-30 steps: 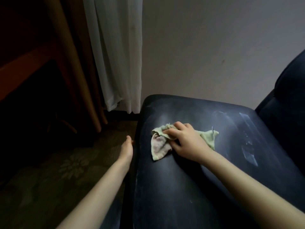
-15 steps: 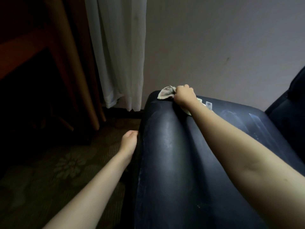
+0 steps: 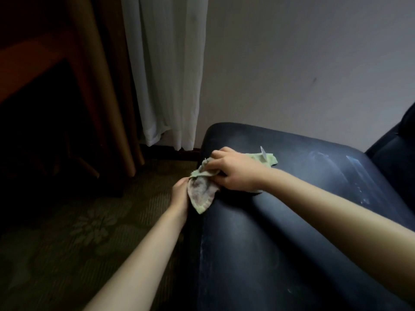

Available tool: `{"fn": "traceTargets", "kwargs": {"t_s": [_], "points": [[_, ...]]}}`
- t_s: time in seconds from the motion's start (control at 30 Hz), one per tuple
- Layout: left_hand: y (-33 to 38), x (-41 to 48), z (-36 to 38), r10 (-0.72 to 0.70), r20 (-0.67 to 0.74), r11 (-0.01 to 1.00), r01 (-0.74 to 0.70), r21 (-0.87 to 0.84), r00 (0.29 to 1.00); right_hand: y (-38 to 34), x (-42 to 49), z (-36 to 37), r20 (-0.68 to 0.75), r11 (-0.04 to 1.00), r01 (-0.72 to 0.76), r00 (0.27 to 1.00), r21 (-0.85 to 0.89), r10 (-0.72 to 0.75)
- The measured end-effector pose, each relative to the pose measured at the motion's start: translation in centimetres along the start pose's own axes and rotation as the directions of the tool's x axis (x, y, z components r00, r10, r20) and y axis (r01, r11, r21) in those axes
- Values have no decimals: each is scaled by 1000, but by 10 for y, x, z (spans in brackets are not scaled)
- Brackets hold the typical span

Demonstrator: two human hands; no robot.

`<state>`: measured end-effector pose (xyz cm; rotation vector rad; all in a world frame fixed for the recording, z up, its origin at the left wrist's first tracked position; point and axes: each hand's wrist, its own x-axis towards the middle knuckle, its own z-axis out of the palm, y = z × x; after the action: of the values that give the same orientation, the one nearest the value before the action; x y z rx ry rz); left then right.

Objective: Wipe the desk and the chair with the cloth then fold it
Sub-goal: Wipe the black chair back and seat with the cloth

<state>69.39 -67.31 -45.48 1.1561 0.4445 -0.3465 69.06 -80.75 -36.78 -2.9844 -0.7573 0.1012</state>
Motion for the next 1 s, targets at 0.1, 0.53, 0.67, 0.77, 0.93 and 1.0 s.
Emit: {"fn": "traceTargets", "kwargs": {"t_s": [0.1, 0.53, 0.67, 0.77, 0.93, 1.0], "points": [[1, 1, 3, 36, -29, 986, -31, 161, 999, 35, 39, 2, -27, 993, -101, 995, -60, 99], [12, -8, 4, 122, 51, 934, -132, 332, 991, 64, 100, 1, -39, 860, -461, 885, -217, 464], [11, -2, 3, -24, -64, 992, 32, 120, 998, 14, 41, 1, -26, 927, -290, 956, -238, 292], [14, -2, 0, -139, -74, 989, 134, -62, 988, -28, -10, 11, -60, 973, -121, 992, -198, 112], [20, -1, -7, -236, 33, 969, 237, -61, 971, -68, -61, 16, -51, 994, 25, 998, -105, -31], [21, 0, -10, -264, 60, 962, 267, -53, 963, -57, -55, 12, -15, 999, 30, 999, -39, -31]]}}
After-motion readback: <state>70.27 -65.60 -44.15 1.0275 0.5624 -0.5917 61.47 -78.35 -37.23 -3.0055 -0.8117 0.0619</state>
